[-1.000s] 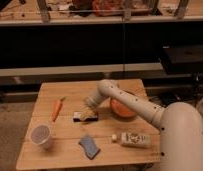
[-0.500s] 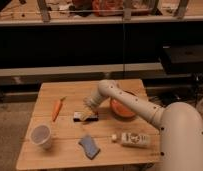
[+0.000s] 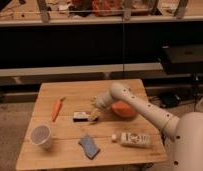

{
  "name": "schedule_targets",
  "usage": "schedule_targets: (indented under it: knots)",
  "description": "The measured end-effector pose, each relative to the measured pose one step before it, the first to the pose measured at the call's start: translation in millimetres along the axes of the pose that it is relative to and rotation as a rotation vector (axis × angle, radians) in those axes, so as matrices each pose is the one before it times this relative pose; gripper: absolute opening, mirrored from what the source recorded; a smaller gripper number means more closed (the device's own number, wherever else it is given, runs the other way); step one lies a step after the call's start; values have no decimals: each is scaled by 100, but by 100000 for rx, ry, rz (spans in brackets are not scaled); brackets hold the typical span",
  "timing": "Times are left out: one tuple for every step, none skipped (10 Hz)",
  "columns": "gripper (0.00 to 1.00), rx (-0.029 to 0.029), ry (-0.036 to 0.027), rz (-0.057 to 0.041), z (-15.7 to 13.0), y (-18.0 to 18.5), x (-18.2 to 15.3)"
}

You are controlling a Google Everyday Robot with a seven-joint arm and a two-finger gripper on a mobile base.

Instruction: Place the eraser in the ceramic cup

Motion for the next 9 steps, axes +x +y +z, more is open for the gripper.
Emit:
schedule_targets:
  knots:
    - [80,180,1122,-2868,72,218,-286]
    - [80,30,1002,-2283,43,164,-194]
    - [80,4,1115,-2541,10,223,-64]
    - [80,-43,1297,-3164,-3,292,-66]
    - [80,-66,671,-1589,10,120,-13]
    - [78,-425,1169,-2311,104,202,9]
    - [70,-371,826,-1844,113,169,-32]
    - [60,232,-894,-762,-64,98,111]
    - [52,99,-1177,-565,4,129,101]
